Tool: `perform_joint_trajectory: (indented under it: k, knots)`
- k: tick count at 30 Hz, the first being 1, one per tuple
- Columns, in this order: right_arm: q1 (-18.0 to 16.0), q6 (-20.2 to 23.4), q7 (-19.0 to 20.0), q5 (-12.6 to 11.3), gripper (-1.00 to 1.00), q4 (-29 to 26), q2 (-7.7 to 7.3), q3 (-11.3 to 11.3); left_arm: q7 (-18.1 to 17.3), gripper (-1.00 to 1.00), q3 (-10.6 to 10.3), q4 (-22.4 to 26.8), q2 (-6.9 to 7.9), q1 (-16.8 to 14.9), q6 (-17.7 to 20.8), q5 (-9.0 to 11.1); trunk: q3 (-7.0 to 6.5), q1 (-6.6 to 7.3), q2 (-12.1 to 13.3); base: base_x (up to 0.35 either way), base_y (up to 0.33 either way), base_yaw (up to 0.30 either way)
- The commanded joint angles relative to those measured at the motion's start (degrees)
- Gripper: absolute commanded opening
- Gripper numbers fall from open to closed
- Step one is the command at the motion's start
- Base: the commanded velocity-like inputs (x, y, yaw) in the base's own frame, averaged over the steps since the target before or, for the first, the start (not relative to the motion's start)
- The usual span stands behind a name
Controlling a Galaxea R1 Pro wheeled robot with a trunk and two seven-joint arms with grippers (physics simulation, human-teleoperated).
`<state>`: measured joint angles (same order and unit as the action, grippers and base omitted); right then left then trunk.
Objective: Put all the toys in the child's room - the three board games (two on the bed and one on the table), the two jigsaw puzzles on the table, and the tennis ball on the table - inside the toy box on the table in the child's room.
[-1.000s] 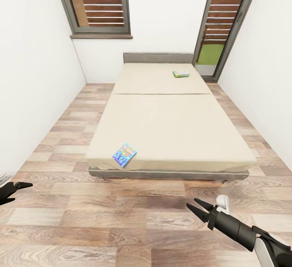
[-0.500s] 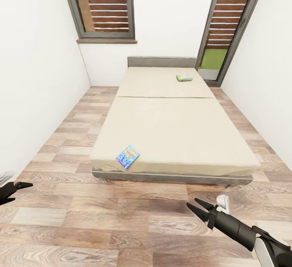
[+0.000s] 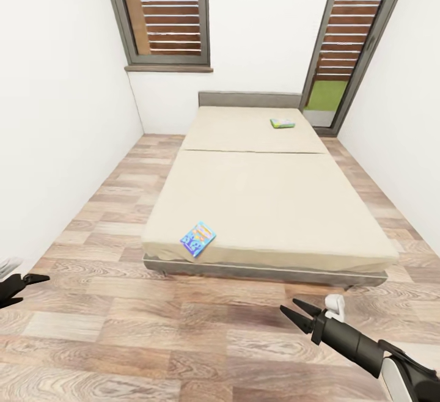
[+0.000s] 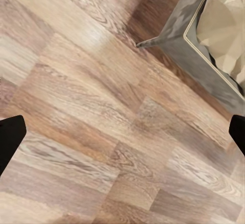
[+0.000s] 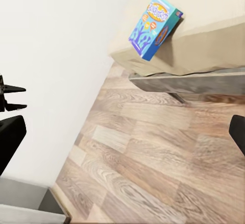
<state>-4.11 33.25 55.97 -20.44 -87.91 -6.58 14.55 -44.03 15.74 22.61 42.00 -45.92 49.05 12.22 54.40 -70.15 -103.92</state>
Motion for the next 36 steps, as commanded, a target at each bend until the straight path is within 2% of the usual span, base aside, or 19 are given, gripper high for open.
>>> perform_joint_trajectory:
  k: [1,6,20,36]
  knots:
    - [0.0,0.4,0.0,-0.3,1.0,0.0,-0.01,-0.2,-0.2,1.0,0.2,0.0,-0.05,0.0,0.2,-0.2,-0.06,0.0,0.0,0.0,0.0,0.075]
    - [0.0,0.4,-0.1,-0.3,1.0,0.0,-0.01,-1.2,-0.2,1.0,0.2,-0.1,-0.74,0.0,0.2,-0.2,-0.53,0.0,0.0,0.0,0.0,0.075]
    - [0.0,0.4,-0.8,-0.3,1.0,0.0,-0.01,-1.4,-0.2,1.0,0.2,-0.1,-2.1,0.0,-0.3,-0.2,-1.86,0.0,0.0,-0.008,0.0,0.075]
    - [0.0,0.4,-0.9,-0.3,1.0,0.0,-0.01,-1.5,-0.2,1.0,0.1,-0.1,-3.41,0.0,-1.4,-0.3,-3.11,0.0,0.0,-0.127,0.0,0.072]
